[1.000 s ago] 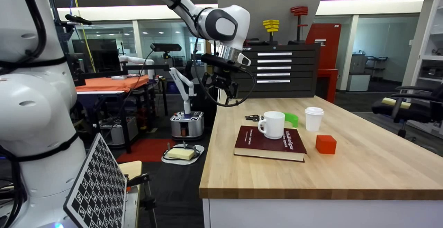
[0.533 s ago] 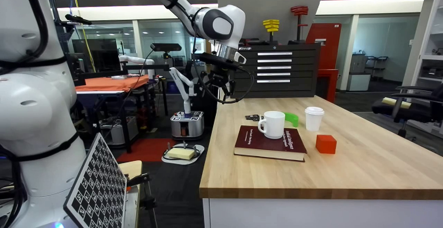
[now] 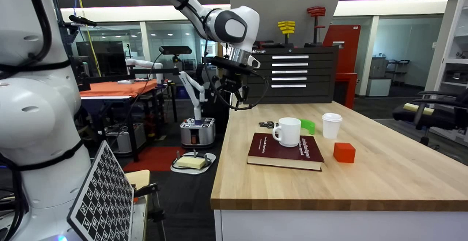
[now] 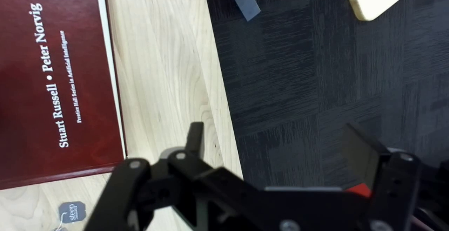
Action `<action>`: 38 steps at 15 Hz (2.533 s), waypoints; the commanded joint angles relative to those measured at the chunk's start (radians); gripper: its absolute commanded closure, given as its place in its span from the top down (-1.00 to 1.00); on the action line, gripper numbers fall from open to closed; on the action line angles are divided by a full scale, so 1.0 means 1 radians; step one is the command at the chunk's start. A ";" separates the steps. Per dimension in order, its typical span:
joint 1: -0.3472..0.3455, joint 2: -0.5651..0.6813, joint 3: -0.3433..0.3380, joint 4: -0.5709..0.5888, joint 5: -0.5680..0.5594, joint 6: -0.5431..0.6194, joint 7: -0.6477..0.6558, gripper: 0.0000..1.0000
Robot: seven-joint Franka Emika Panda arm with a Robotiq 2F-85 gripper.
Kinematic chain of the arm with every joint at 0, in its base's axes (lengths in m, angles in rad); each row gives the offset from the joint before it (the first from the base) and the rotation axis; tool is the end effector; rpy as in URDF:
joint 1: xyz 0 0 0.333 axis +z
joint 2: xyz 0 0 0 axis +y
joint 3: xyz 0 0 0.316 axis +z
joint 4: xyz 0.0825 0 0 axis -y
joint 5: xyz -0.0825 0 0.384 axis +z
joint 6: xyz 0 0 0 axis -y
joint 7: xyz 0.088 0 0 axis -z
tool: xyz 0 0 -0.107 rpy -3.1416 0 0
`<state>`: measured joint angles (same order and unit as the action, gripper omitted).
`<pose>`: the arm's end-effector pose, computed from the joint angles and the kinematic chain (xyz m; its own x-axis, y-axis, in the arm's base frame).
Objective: Pick up the teabag from the table and put it in the white mug
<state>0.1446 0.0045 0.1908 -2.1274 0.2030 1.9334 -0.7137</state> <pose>0.4854 0.1838 0.3931 0.5701 0.8205 -0.0414 0.7861 -0.5594 -0.2628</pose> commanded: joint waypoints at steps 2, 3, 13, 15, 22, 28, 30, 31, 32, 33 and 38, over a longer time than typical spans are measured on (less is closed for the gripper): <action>0.000 0.018 -0.018 -0.002 -0.030 0.005 0.000 1.00; -0.002 0.046 -0.021 0.013 -0.041 0.029 -0.010 1.00; -0.002 0.422 0.002 0.353 -0.184 0.203 -0.052 1.00; -0.002 0.471 0.009 0.415 -0.204 0.207 -0.051 1.00; -0.006 0.545 0.030 0.521 -0.237 0.233 -0.103 1.00; 0.005 0.574 0.029 0.542 -0.293 0.276 -0.156 1.00; 0.006 0.606 0.022 0.565 -0.326 0.298 -0.171 1.00; 0.007 0.620 0.017 0.573 -0.345 0.307 -0.175 1.00; 0.005 0.636 0.014 0.578 -0.356 0.325 -0.178 1.00; 0.003 0.654 0.012 0.588 -0.364 0.346 -0.179 1.00; 0.007 0.697 0.012 0.629 -0.394 0.425 -0.186 1.00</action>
<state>0.1438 0.6827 0.2077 -1.5331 -0.1650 2.3267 -0.8859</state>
